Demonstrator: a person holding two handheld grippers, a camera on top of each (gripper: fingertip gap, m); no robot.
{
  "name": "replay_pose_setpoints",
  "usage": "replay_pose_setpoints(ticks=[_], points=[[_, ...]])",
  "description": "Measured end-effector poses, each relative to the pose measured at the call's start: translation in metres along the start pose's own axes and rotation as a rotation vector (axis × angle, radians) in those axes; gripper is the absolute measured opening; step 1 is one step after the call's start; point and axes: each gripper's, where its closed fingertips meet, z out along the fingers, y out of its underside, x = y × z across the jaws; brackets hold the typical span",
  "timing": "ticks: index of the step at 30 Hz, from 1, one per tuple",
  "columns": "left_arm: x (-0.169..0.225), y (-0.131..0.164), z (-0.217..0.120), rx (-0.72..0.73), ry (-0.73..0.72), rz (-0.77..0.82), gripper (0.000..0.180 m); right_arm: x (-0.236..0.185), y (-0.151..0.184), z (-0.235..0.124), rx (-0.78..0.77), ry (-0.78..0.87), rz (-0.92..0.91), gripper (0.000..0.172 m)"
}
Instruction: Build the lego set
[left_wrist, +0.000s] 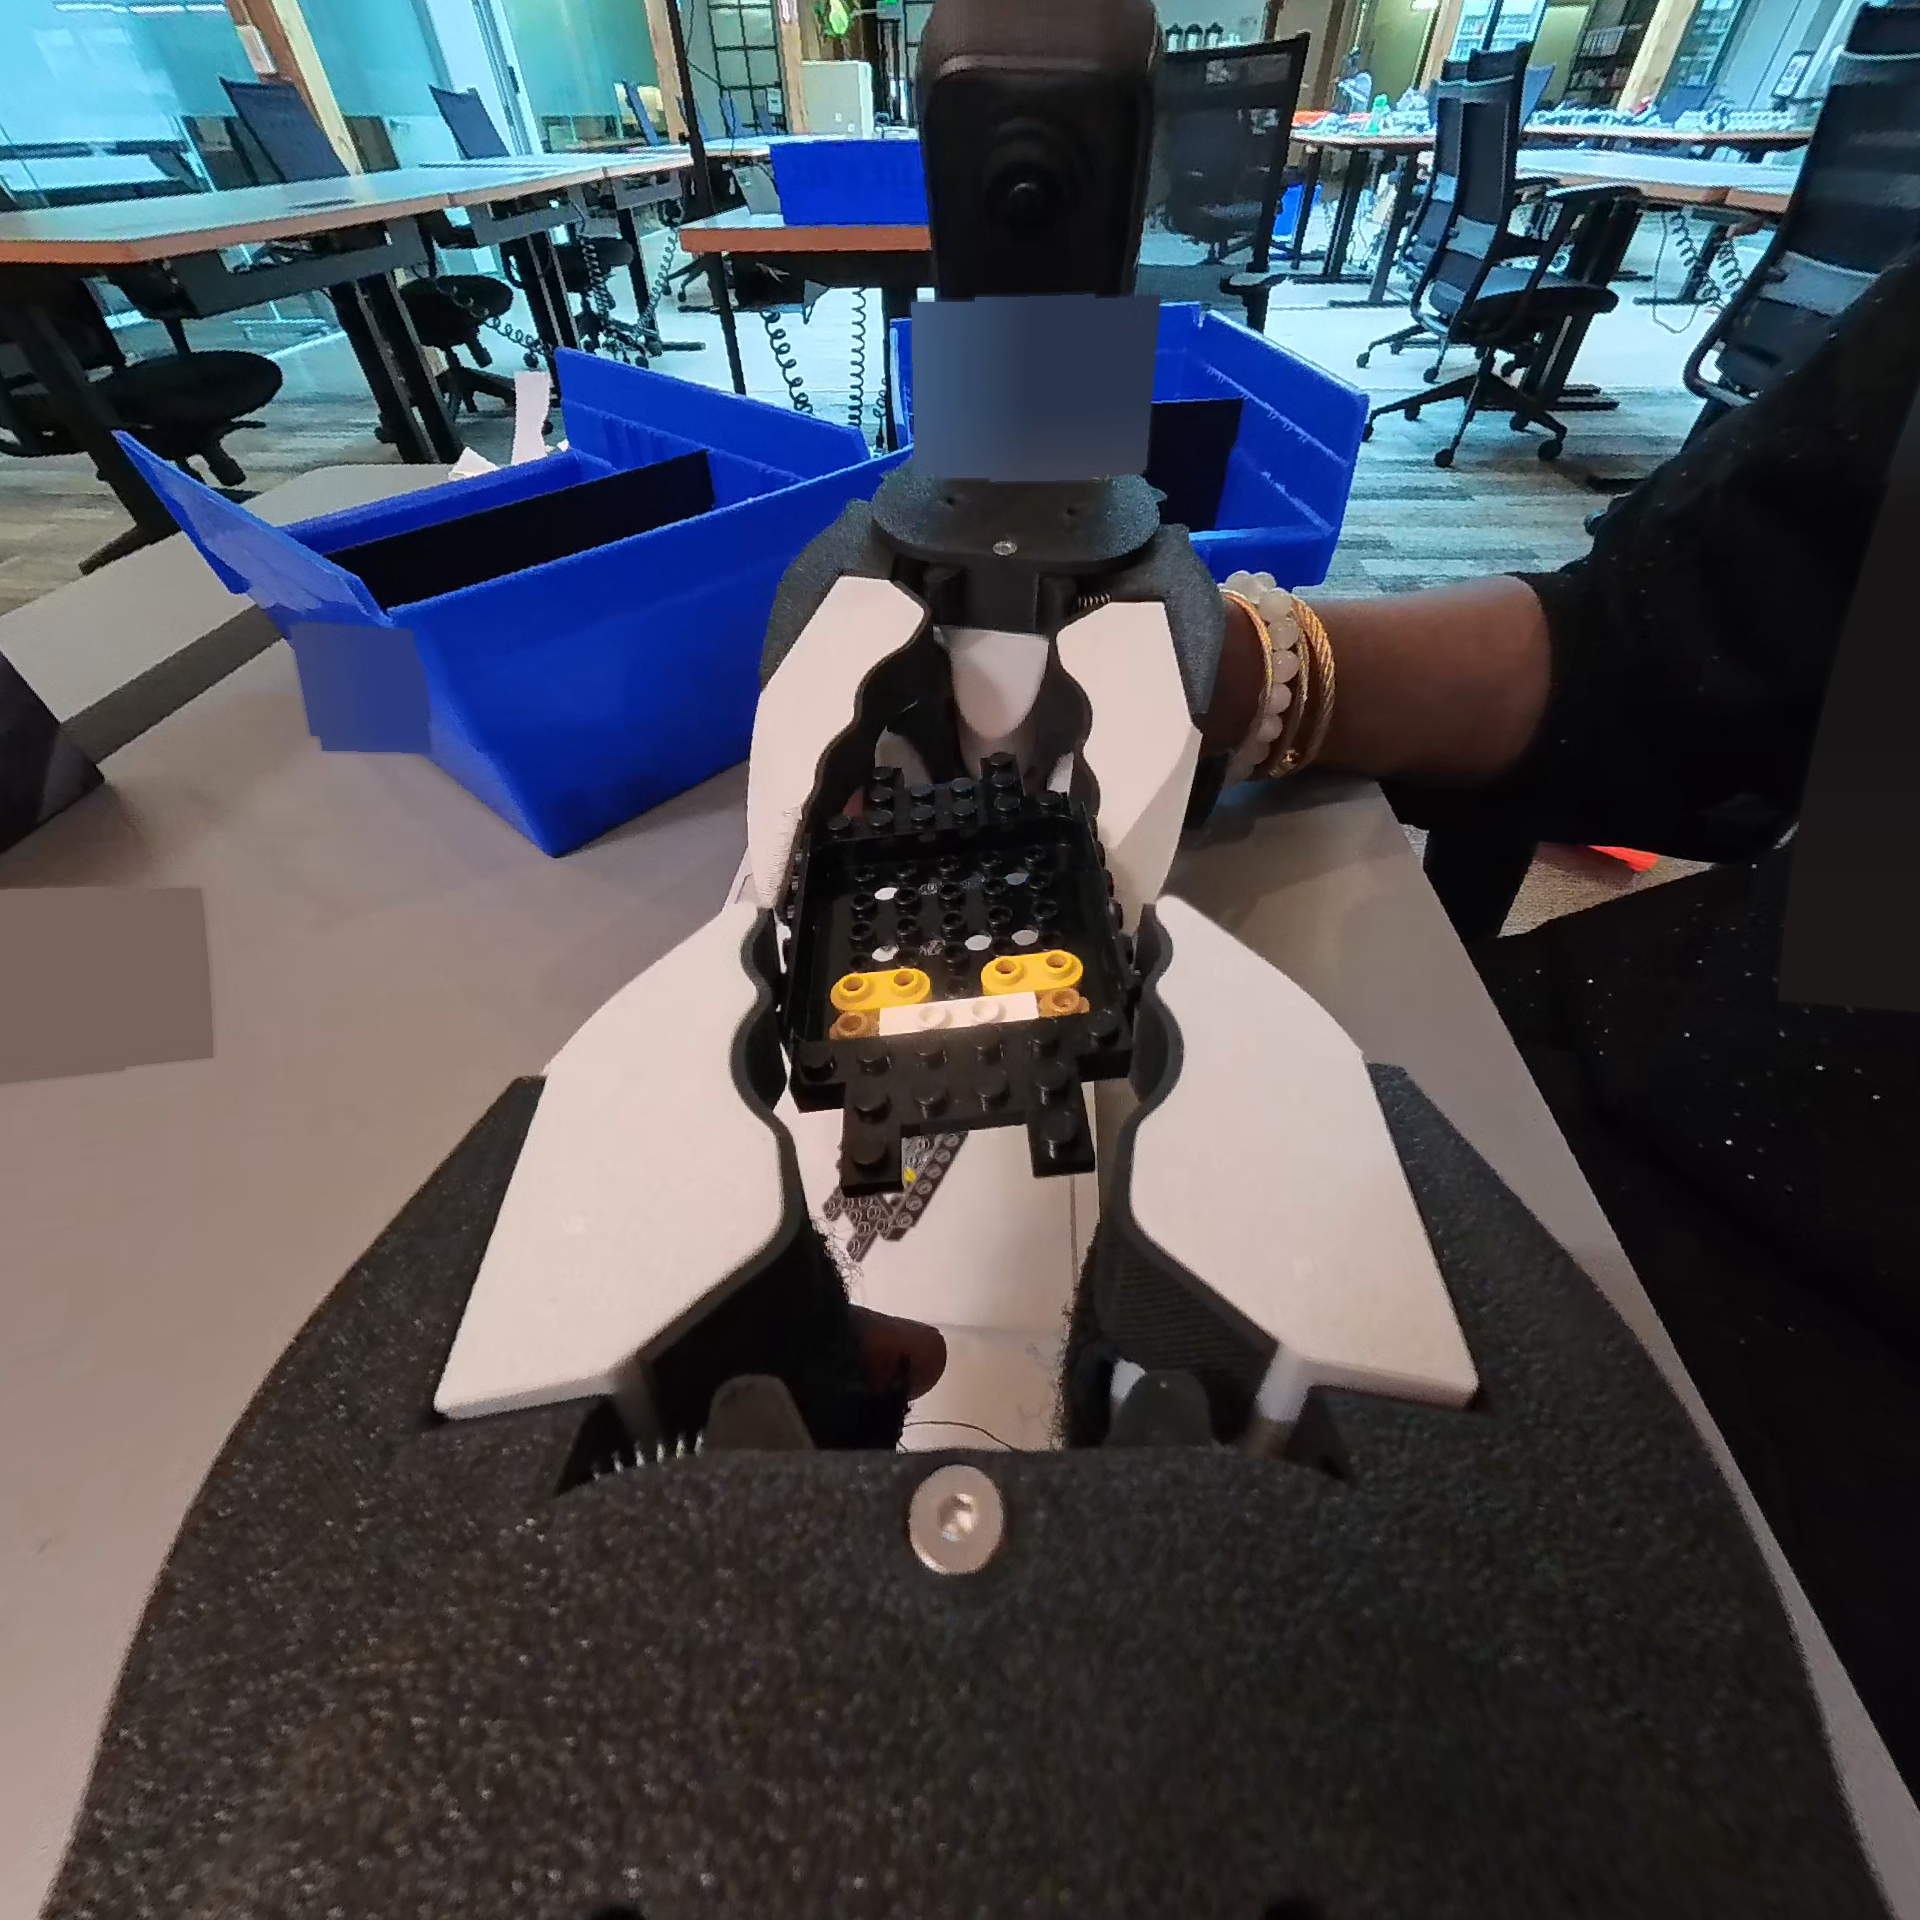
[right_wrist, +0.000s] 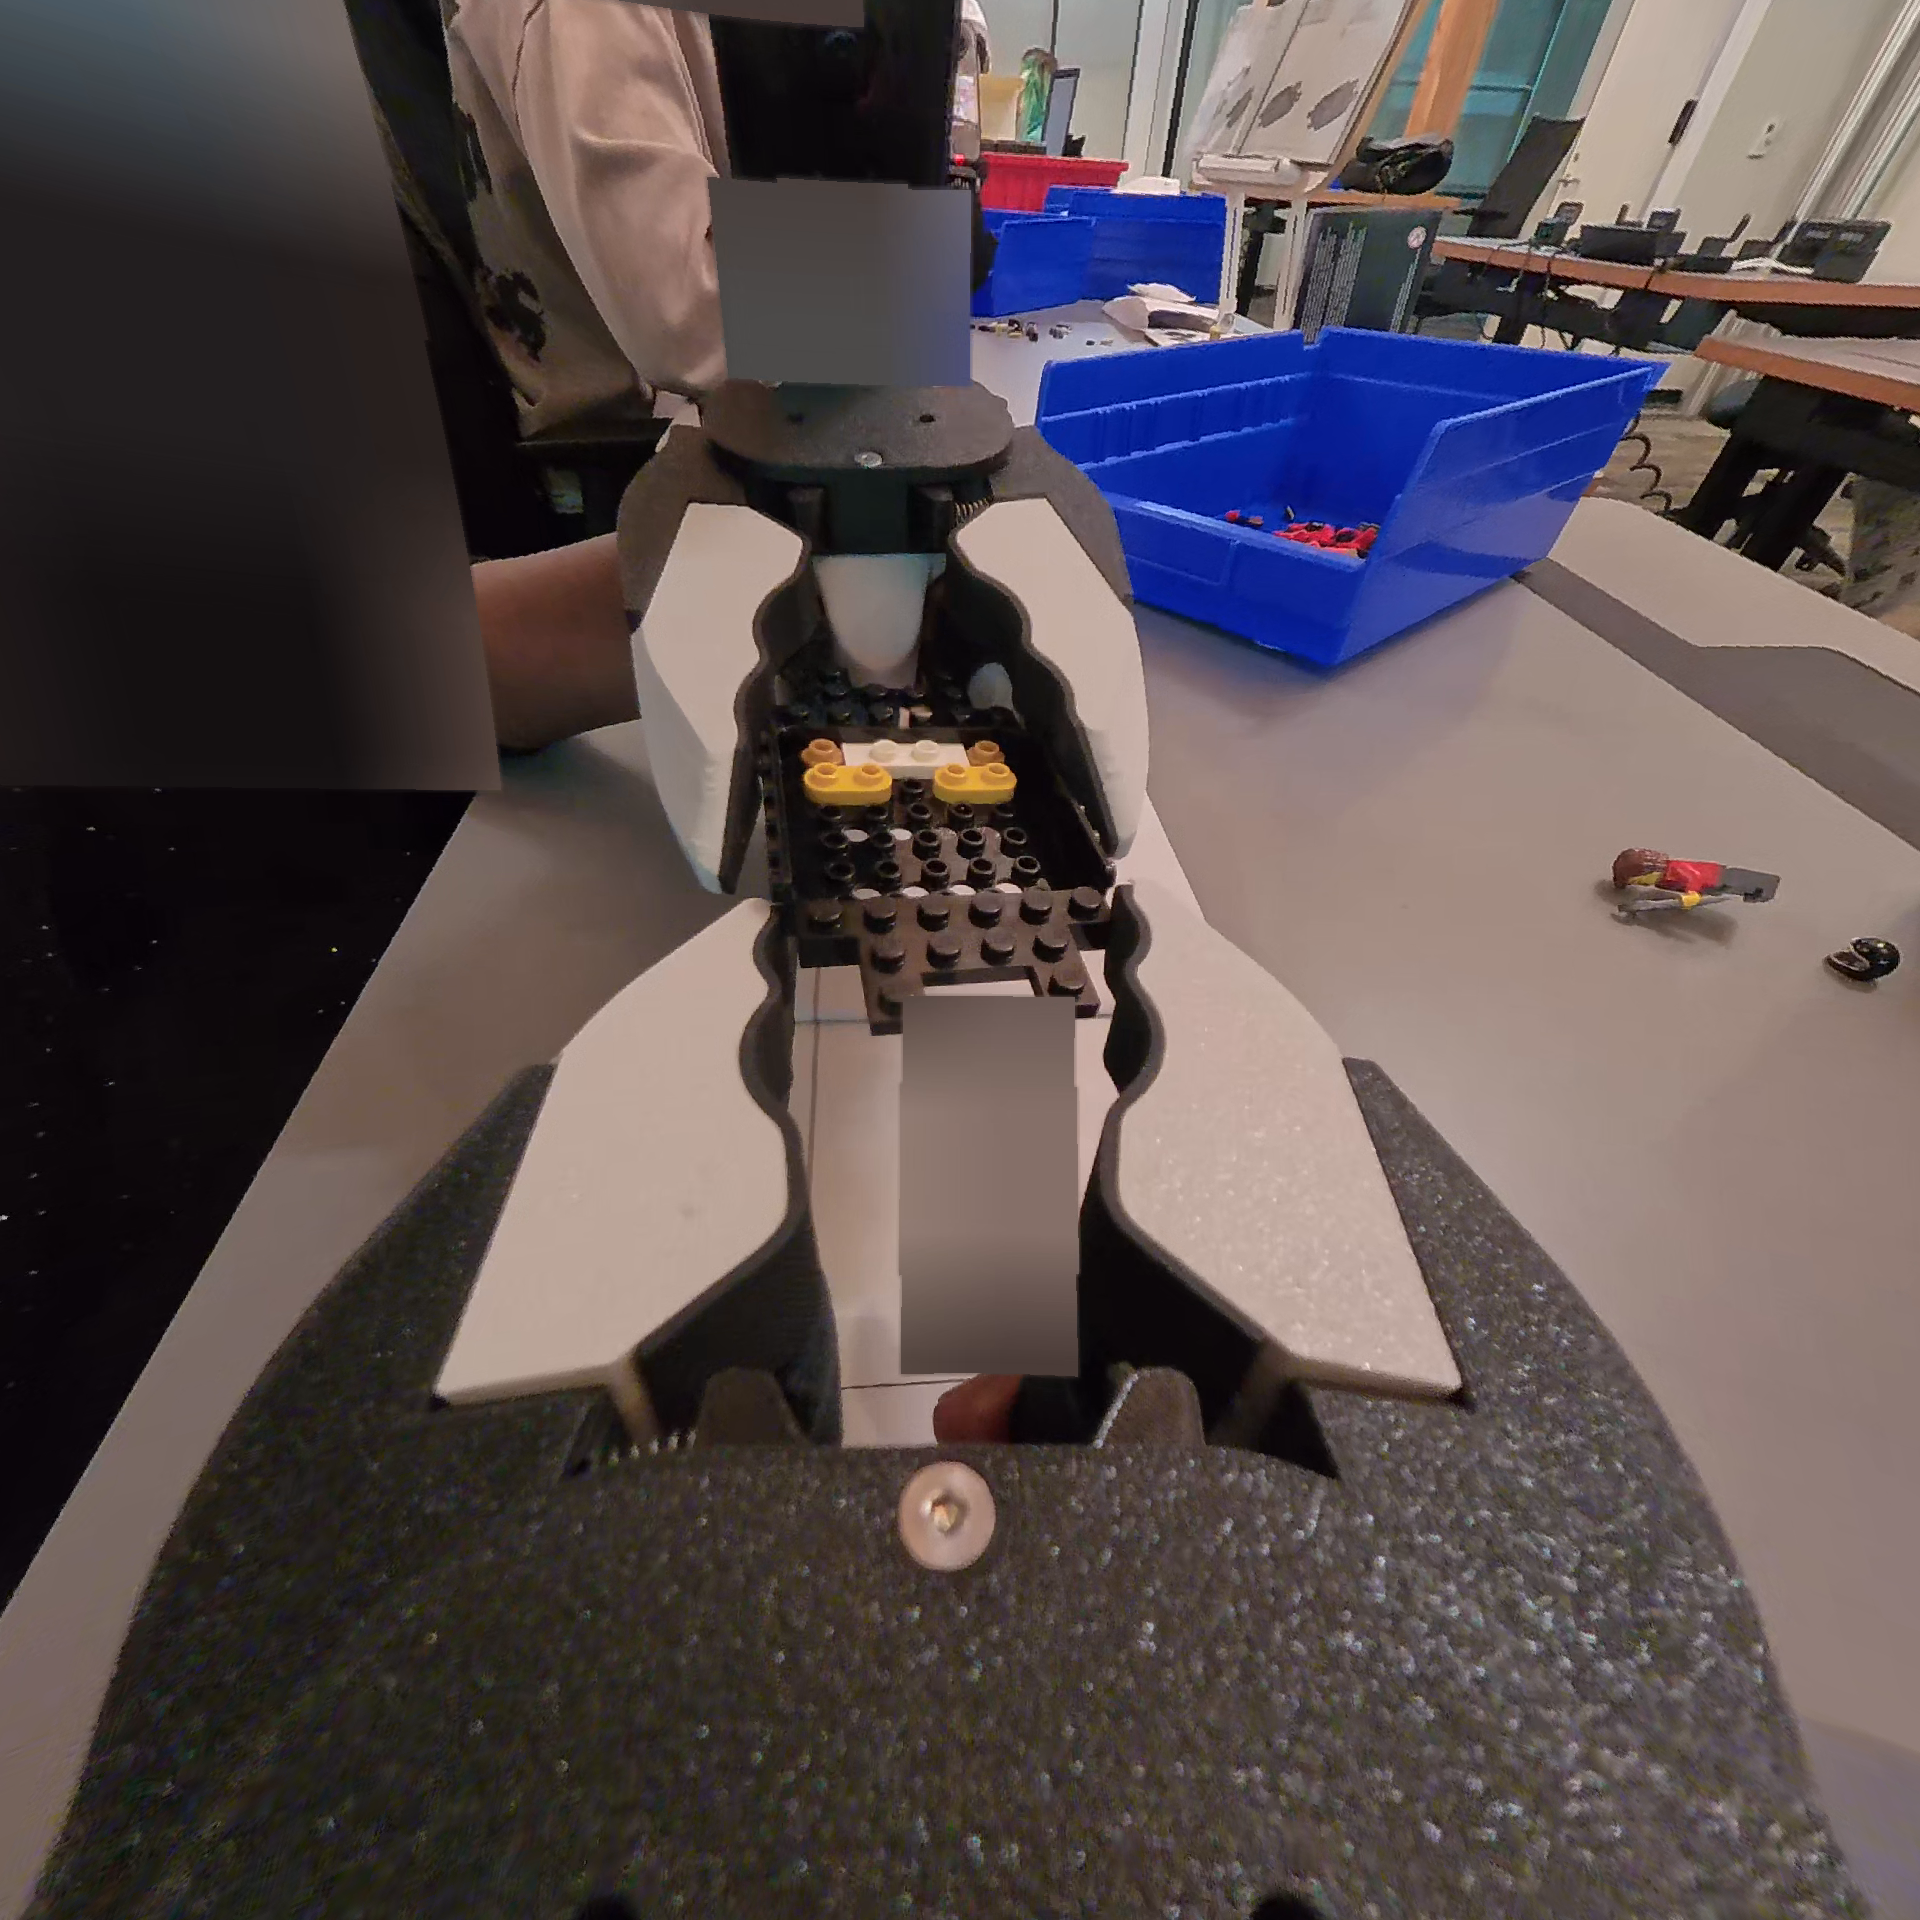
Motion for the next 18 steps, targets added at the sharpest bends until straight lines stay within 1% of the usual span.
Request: replay_pose_setpoints(ticks=[12, 18], points=[[-0.004, 0.000, 0.000, 0.006, -0.022, -0.008, 0.065, 0.002, -0.003, -0.002, 0.015, 0.013, 0.015, 0.058], [-0.012, -0.006, -0.003, 0.043, -0.068, -0.035, 0.094, 0.003, -0.005, -0.003, 0.022, 0.016, 0.028, 0.058]])
